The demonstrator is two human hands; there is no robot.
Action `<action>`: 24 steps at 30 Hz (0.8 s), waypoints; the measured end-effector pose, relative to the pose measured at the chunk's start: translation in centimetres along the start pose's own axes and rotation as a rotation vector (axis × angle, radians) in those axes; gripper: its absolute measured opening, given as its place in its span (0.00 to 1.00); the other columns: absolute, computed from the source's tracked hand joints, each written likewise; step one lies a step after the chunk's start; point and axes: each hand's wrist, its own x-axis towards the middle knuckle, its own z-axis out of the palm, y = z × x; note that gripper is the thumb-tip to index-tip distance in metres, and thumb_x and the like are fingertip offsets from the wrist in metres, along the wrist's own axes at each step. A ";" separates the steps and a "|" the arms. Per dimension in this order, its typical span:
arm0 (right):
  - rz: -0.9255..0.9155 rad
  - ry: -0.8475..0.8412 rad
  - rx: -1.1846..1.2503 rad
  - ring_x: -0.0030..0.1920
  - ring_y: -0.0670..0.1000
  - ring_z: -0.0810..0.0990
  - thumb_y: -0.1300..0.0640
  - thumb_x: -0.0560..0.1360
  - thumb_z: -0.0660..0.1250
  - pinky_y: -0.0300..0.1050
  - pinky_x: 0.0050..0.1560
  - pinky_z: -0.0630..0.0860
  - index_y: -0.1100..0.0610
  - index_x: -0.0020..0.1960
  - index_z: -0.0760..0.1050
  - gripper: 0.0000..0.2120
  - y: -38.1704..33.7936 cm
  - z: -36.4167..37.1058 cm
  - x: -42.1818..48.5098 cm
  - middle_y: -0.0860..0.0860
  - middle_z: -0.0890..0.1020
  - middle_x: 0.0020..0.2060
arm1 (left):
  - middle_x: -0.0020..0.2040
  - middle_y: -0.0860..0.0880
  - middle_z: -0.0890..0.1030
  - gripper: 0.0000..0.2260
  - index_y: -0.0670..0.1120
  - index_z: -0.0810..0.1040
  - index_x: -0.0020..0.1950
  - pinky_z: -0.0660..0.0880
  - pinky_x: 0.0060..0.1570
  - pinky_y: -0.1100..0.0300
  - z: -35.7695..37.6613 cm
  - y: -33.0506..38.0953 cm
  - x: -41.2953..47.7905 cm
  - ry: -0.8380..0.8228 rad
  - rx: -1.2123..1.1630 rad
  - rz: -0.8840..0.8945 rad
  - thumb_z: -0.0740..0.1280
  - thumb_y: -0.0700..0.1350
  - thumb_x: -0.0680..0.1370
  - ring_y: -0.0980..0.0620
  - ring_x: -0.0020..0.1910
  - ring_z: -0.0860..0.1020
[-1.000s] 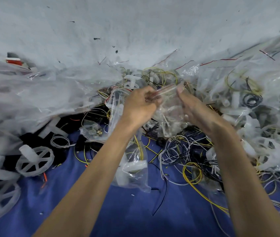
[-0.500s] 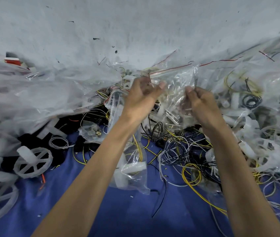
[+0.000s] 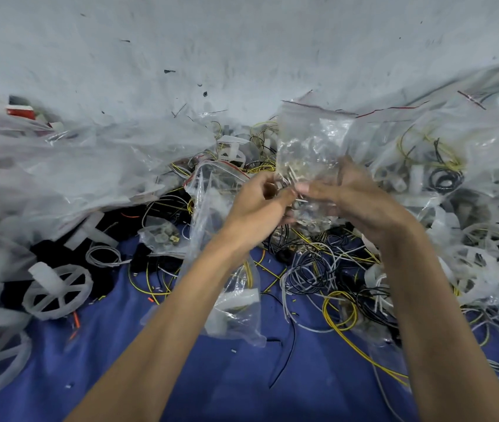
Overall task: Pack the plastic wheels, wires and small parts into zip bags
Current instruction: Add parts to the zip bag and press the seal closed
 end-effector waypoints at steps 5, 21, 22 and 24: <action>-0.052 -0.094 0.097 0.42 0.48 0.83 0.54 0.61 0.75 0.43 0.46 0.78 0.51 0.49 0.75 0.18 0.2 0.7 0.2 0.49 0.85 0.40 | 0.30 0.58 0.78 0.06 0.50 0.75 0.42 0.73 0.33 0.66 -0.6 -0.2 -0.1 0.086 -0.030 0.072 0.70 0.50 0.74 0.62 0.29 0.76; 0.058 -0.073 0.274 0.33 0.48 0.81 0.58 0.66 0.72 0.43 0.36 0.78 0.67 0.51 0.67 0.21 -0.8 1.9 -0.5 0.57 0.81 0.40 | 0.42 0.49 0.83 0.18 0.46 0.75 0.46 0.76 0.54 0.49 -2.2 1.7 -1.1 0.052 0.057 0.036 0.76 0.54 0.64 0.53 0.36 0.83; 0.066 -0.053 0.287 0.31 0.46 0.80 0.61 0.66 0.72 0.42 0.34 0.77 0.66 0.51 0.66 0.20 -0.8 1.8 -0.5 0.57 0.80 0.37 | 0.45 0.49 0.83 0.16 0.47 0.76 0.46 0.76 0.55 0.49 -2.5 1.9 -1.0 0.024 0.074 0.019 0.75 0.52 0.65 0.52 0.39 0.84; 0.076 -0.043 0.308 0.29 0.45 0.79 0.66 0.68 0.70 0.38 0.29 0.74 0.64 0.48 0.66 0.14 -0.8 1.4 -0.5 0.55 0.79 0.34 | 0.47 0.53 0.82 0.14 0.50 0.75 0.47 0.77 0.52 0.55 -3.6 2.0 -0.5 0.034 0.248 0.040 0.74 0.53 0.67 0.56 0.42 0.83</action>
